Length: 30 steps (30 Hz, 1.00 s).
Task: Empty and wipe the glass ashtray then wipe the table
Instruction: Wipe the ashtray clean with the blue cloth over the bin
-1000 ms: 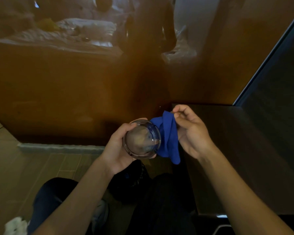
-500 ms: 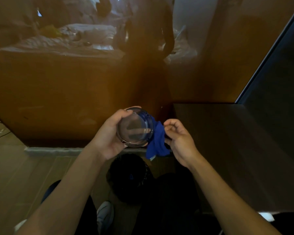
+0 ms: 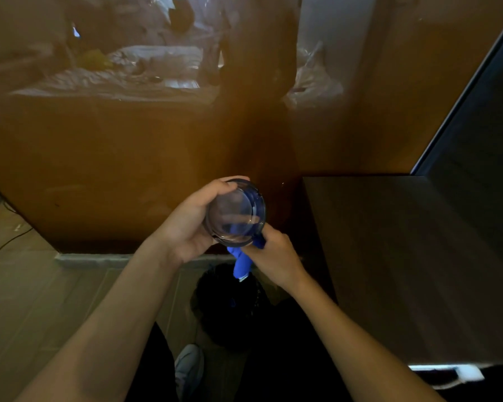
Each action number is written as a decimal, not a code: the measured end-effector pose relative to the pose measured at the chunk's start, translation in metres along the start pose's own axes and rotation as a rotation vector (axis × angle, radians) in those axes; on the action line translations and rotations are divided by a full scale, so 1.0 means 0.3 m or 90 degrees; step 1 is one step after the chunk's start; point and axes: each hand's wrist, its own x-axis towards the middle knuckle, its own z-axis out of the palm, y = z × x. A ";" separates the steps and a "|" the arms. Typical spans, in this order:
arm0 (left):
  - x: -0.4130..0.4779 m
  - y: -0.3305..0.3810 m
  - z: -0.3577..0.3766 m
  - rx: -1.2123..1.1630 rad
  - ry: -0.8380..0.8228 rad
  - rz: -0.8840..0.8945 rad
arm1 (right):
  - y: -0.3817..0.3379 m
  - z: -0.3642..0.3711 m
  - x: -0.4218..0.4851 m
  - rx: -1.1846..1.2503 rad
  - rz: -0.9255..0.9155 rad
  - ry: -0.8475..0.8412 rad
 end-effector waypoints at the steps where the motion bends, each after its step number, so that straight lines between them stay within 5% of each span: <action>1: -0.002 0.000 -0.005 -0.004 0.003 0.001 | 0.002 0.000 0.002 -0.004 0.002 0.004; 11: 0.018 -0.014 -0.094 -0.073 0.029 0.009 | 0.093 -0.057 -0.048 0.181 0.200 -0.176; 16: 0.039 -0.070 -0.122 -0.094 0.090 -0.022 | 0.102 -0.047 -0.066 0.609 0.228 -0.032; 18: 0.046 -0.119 -0.132 -0.104 0.120 -0.039 | 0.082 -0.036 -0.056 0.659 0.223 0.010; 25: 0.069 -0.256 -0.155 -0.188 0.175 -0.071 | 0.005 -0.032 0.003 0.604 0.236 0.192; 28: 0.065 -0.293 -0.144 -0.192 0.191 -0.088 | -0.017 -0.031 -0.020 0.578 0.196 0.176; 30: 0.065 -0.306 -0.137 -0.188 0.190 -0.093 | -0.030 -0.017 -0.044 0.380 0.176 0.137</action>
